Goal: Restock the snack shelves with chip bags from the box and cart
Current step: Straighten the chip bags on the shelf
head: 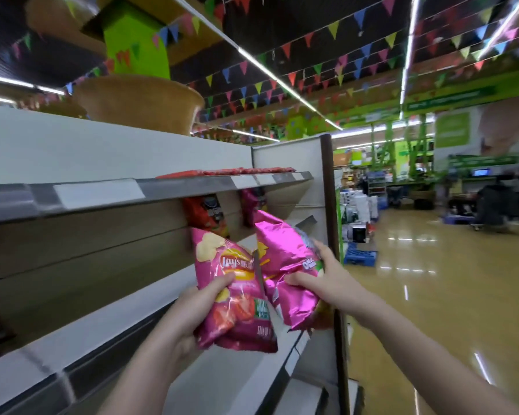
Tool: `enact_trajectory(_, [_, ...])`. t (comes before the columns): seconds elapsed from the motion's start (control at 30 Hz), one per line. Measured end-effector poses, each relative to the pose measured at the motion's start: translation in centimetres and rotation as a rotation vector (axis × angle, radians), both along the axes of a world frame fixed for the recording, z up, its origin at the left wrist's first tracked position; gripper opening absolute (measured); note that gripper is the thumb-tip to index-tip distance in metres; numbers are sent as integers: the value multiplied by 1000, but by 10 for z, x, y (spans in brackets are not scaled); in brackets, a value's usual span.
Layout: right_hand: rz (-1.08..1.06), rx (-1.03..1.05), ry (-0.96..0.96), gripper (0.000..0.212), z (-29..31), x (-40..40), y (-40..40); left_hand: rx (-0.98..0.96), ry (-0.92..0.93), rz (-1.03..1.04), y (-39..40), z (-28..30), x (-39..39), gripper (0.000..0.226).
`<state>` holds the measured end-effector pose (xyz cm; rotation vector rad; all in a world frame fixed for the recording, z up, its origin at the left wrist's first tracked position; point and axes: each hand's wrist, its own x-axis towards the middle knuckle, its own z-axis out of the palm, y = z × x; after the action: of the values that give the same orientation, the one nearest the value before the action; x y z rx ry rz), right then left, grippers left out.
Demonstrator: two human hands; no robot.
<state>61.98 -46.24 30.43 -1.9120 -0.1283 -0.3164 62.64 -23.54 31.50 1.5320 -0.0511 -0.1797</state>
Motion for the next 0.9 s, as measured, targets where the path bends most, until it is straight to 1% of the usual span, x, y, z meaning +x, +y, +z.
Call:
enact_trajectory(0.1, [-169,-115,4,104,1,25,-37,-28,6,-24,-8,9,33,39])
enact_trajectory(0.17, [-224,-161,10,103,4,42,-57,-66,-8,-33,-18,14,52,32])
enact_trajectory(0.27, [-227,-241,-2,101,12,79,-77,-140,-25,-38,-42,24,83,24])
enact_trajectory(0.43, [-247,-342,-58,99,35,165,-98,-204,-76,-17,-77,31,141,30])
enact_trajectory(0.53, [-254,-464,-67,100,52,225,-102,-234,-95,3,-86,23,169,29])
enact_trajectory(0.6, [-236,-569,-42,104,58,266,-100,-275,-113,20,-92,18,181,27])
enact_trajectory(0.67, [-234,-662,-22,109,61,304,-97,-230,-145,91,-99,21,204,27])
enact_trajectory(0.7, [-238,-686,-20,111,64,321,-95,-146,-252,30,-96,18,210,30])
enact_trajectory(0.77, [-248,-681,-26,112,69,351,-91,-112,-392,80,-92,15,235,39])
enact_trajectory(0.8, [-246,-671,-31,111,71,365,-87,-108,-410,130,-96,19,244,40])
enact_trajectory(0.87, [-222,-652,-36,104,72,391,-83,-123,-374,283,-101,19,269,40])
enact_trajectory(0.9, [-210,-649,-31,99,72,405,-81,-66,-398,294,-101,16,275,42])
